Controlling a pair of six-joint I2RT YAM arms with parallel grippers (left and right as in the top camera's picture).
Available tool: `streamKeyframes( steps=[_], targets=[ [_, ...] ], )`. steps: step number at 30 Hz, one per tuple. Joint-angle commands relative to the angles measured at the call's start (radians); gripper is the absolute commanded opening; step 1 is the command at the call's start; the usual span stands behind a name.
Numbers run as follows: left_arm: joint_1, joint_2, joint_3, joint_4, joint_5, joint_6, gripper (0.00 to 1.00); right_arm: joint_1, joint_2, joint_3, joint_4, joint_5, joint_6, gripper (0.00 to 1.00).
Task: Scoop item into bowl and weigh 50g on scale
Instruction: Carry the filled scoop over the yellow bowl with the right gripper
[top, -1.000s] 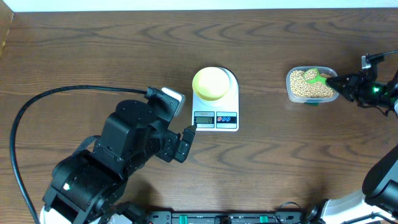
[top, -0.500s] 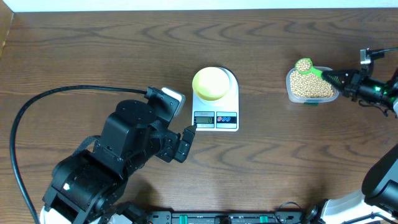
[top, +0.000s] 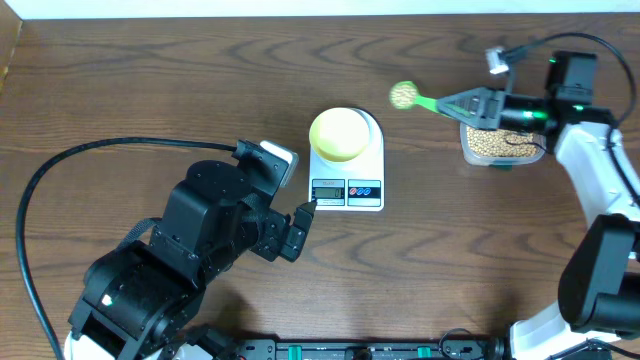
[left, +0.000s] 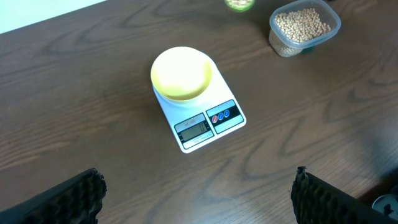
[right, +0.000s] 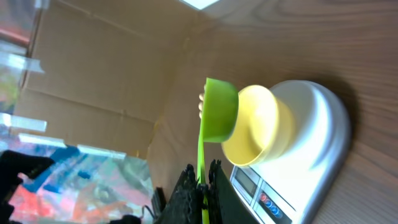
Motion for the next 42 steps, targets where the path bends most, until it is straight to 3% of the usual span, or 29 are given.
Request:
streamKeyframes(
  steps=[1, 8, 23, 42],
  targets=[
    [0.003, -0.002, 0.011, 0.001, 0.0, -0.001, 0.98, 0.072, 0.009, -0.001, 0.069, -0.026, 0.152, 0.01],
    [0.003, -0.002, 0.011, 0.001, 0.0, -0.001, 0.98, 0.174, 0.009, -0.001, 0.085, 0.002, 0.169, 0.01],
    [0.003, -0.002, 0.011, 0.001, 0.0, -0.001, 0.98, 0.359, 0.009, -0.001, 0.051, 0.335, 0.043, 0.01],
    [0.003, -0.002, 0.011, 0.001, 0.0, 0.0, 0.98, 0.446, 0.009, 0.064, -0.091, 0.703, -0.147, 0.01]
  ],
)
